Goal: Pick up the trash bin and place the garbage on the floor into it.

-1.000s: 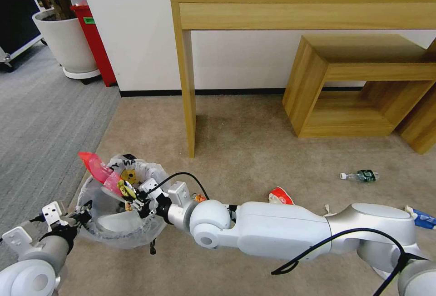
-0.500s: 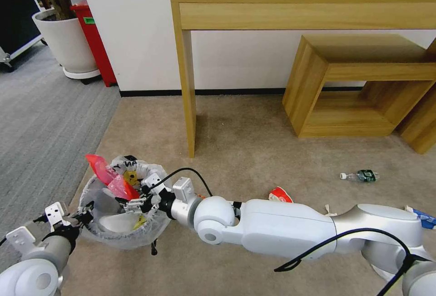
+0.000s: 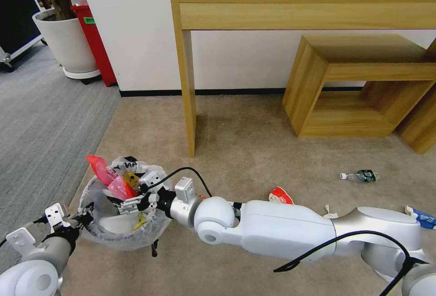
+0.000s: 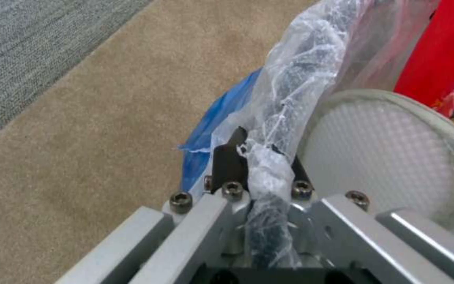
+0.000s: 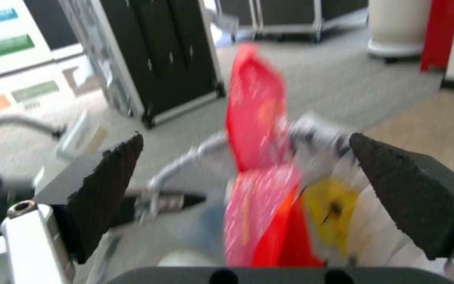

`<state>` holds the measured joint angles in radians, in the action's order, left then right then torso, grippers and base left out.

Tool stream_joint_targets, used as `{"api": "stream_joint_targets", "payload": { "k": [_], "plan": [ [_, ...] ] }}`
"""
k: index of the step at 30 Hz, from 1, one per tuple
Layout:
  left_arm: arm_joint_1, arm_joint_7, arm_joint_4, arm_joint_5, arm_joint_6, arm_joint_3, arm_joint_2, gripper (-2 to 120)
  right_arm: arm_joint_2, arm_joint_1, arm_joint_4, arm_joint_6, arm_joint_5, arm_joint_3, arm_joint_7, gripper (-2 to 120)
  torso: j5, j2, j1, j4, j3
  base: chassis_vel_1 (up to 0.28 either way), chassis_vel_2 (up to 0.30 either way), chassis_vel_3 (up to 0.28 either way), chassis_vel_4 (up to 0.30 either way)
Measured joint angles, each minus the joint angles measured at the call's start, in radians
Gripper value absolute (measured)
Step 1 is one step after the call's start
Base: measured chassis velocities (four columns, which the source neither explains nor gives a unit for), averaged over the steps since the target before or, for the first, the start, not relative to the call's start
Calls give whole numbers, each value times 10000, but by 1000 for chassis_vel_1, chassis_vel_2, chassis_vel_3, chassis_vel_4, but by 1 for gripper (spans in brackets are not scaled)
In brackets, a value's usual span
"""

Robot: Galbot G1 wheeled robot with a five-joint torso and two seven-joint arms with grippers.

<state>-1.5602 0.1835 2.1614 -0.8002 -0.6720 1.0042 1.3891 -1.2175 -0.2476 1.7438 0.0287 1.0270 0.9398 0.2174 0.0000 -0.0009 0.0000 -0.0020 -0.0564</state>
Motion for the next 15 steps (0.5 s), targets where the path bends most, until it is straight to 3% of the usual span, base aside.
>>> {"api": "stream_joint_targets", "payload": {
  "k": [9, 15],
  "plan": [
    [-11, -2, -21, 16, 4, 50, -54, 1, 669, -889, 365, 848, -777, -1926, -607, 100, 1, 0, 0, 0, 0, 0, 0, 0, 0],
    [-13, 21, -37, 11, 4, 111, -148, 1, 1722, -1896, 842, 807, -819, -4257, -558, 100, 3, 0, 0, -1, 0, 0, 0, 0, 0]
  ]
}}
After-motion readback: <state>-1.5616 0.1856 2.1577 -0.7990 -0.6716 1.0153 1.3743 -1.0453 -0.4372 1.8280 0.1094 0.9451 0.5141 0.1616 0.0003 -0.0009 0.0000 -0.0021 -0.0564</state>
